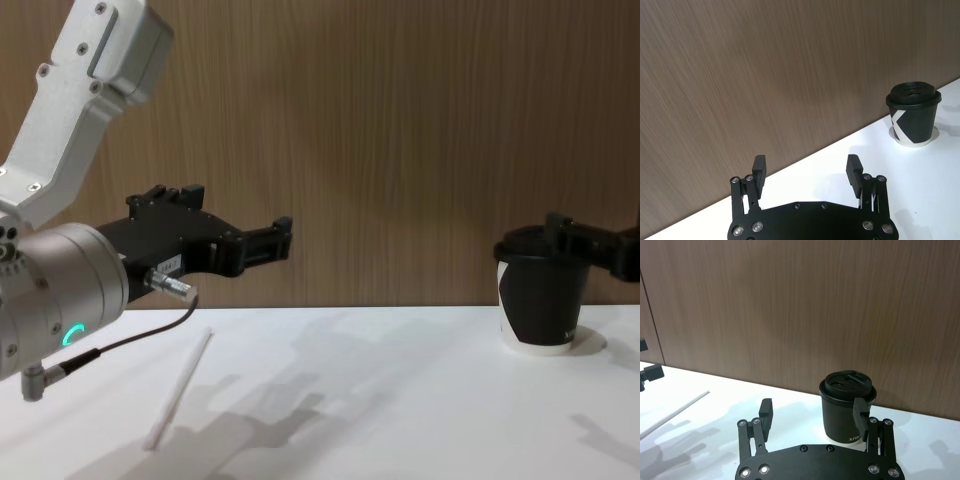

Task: Pick up the straw with one hand, pass it to the other hand, and insert it into the cup.

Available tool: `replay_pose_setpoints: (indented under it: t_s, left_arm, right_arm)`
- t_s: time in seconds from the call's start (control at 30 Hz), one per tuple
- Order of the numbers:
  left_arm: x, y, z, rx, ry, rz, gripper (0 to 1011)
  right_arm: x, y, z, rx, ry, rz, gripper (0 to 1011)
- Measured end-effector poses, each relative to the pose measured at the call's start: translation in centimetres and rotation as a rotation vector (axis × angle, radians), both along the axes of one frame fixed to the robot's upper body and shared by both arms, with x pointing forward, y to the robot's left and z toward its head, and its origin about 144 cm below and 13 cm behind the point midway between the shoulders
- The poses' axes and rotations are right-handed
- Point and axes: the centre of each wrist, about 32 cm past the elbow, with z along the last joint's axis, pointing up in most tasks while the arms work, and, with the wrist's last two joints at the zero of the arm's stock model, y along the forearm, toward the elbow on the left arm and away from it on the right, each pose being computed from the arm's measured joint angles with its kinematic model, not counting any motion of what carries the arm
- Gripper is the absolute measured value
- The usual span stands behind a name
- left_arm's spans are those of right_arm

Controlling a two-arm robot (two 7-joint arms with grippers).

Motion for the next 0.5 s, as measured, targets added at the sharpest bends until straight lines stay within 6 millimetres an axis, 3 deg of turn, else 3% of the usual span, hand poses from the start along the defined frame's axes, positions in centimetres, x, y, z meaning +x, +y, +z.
replay_pose_setpoints:
  t_s: [0.5]
  left_arm:
    - [0.00, 0.00, 0.00, 0.000, 0.000, 0.000, 1002]
  right_arm:
    - [0.00, 0.00, 0.00, 0.000, 0.000, 0.000, 1001]
